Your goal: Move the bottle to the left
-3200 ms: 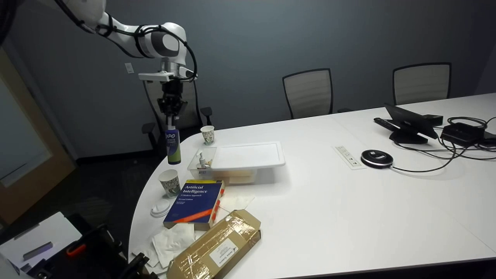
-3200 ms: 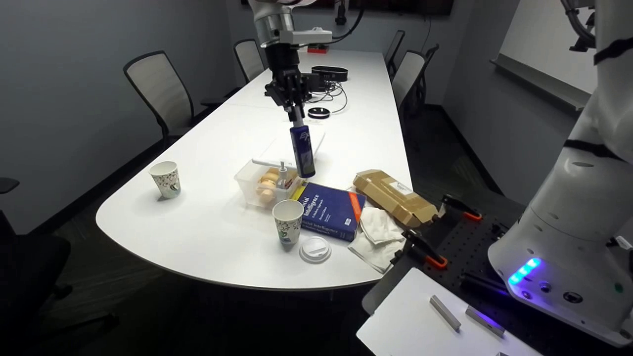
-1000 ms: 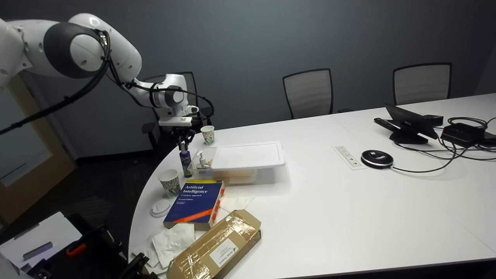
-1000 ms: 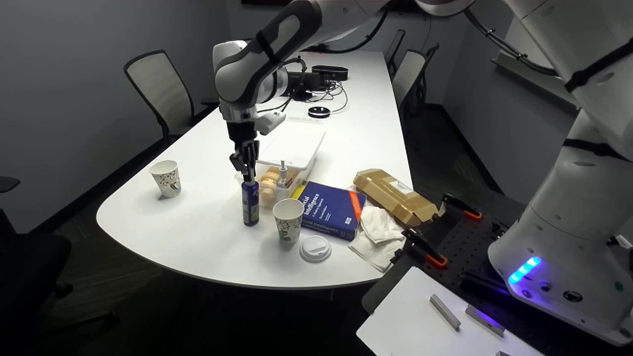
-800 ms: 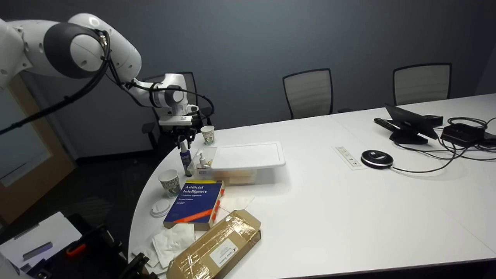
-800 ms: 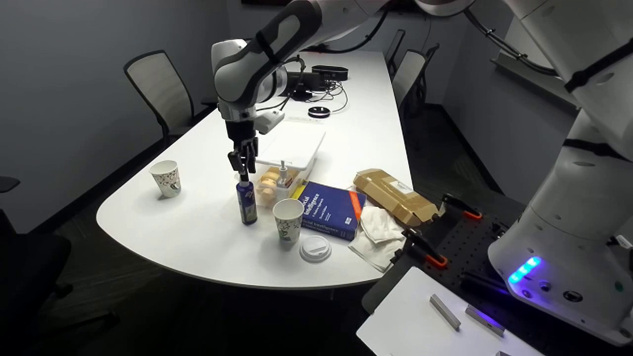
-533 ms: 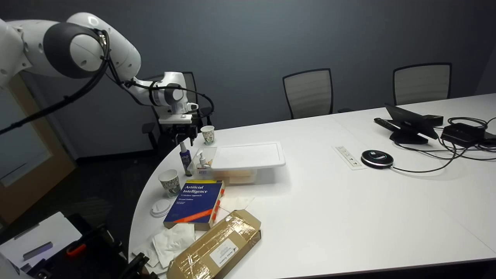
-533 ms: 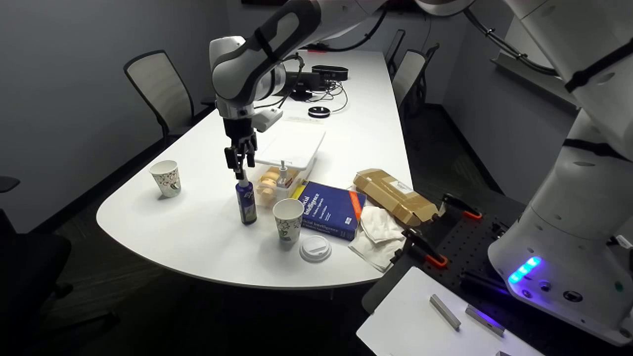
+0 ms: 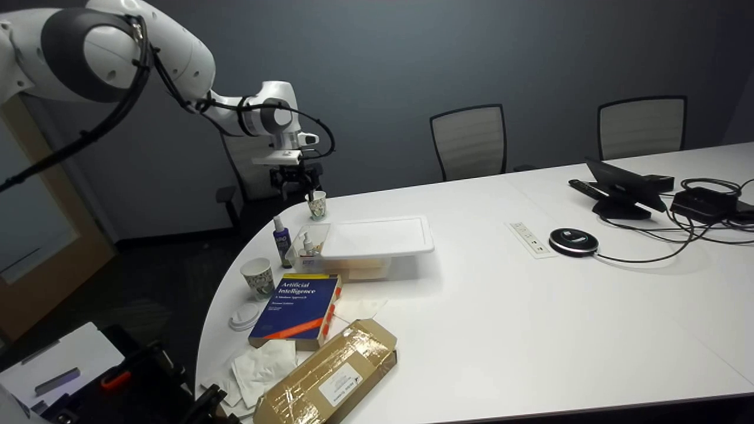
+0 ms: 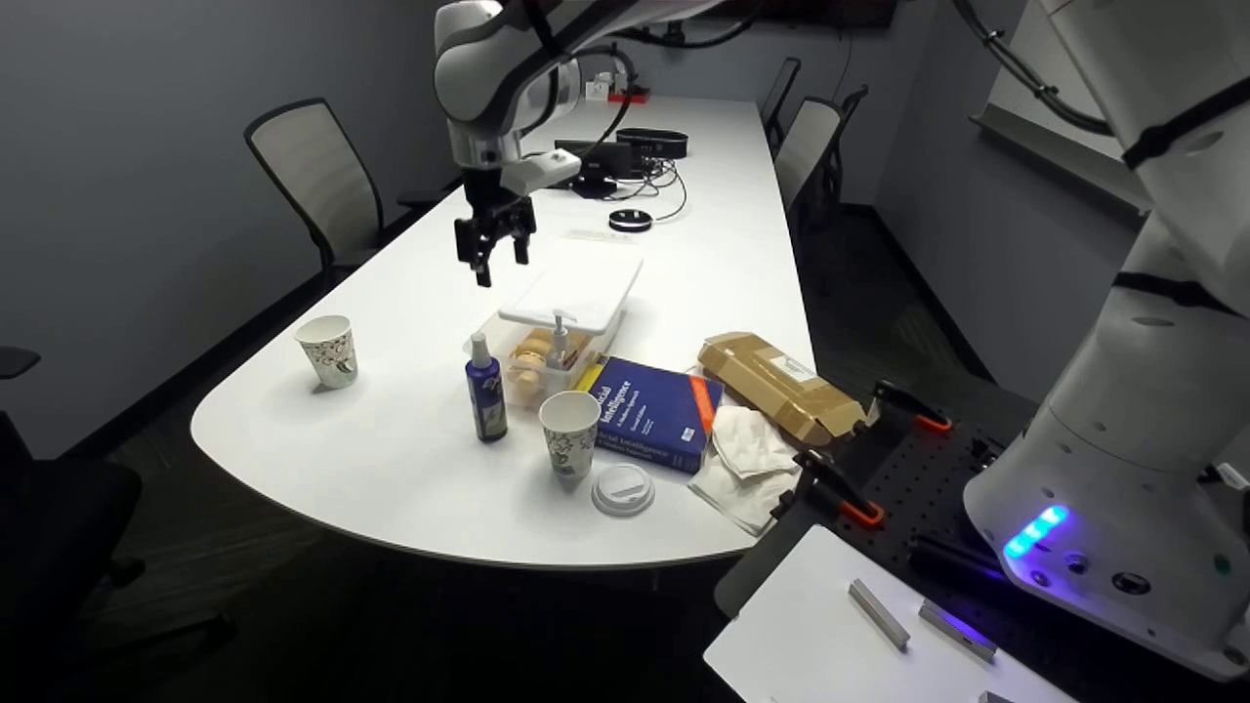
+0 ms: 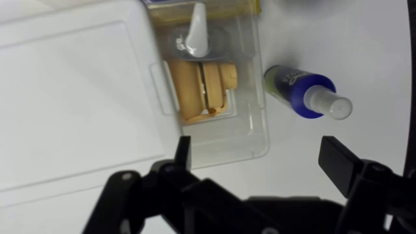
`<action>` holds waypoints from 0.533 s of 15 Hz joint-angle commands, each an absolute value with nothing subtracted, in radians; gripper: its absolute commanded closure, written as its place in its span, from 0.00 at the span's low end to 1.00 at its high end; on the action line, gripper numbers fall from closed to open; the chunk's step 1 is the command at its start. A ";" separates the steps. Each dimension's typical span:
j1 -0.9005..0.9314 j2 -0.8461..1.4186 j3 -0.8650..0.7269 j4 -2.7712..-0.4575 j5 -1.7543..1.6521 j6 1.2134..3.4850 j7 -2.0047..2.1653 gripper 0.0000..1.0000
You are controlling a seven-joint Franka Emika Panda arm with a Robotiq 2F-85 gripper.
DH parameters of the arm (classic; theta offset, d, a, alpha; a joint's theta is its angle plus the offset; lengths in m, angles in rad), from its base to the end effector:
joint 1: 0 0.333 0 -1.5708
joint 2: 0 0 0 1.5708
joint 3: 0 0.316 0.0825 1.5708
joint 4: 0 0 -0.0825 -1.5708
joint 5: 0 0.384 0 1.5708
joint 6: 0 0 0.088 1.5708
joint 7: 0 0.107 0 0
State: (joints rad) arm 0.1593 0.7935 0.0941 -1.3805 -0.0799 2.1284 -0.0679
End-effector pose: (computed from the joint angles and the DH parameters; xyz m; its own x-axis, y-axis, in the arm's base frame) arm 0.7104 0.1659 0.2367 0.9424 0.3318 -0.0417 0.3320 -0.9433 -0.0039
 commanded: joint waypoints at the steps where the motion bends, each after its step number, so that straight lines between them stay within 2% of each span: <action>1: 0.126 0.725 0.045 -1.401 -0.048 2.050 0.042 0.00; 8: 0.048 0.681 0.002 -1.430 0.043 2.028 0.184 0.00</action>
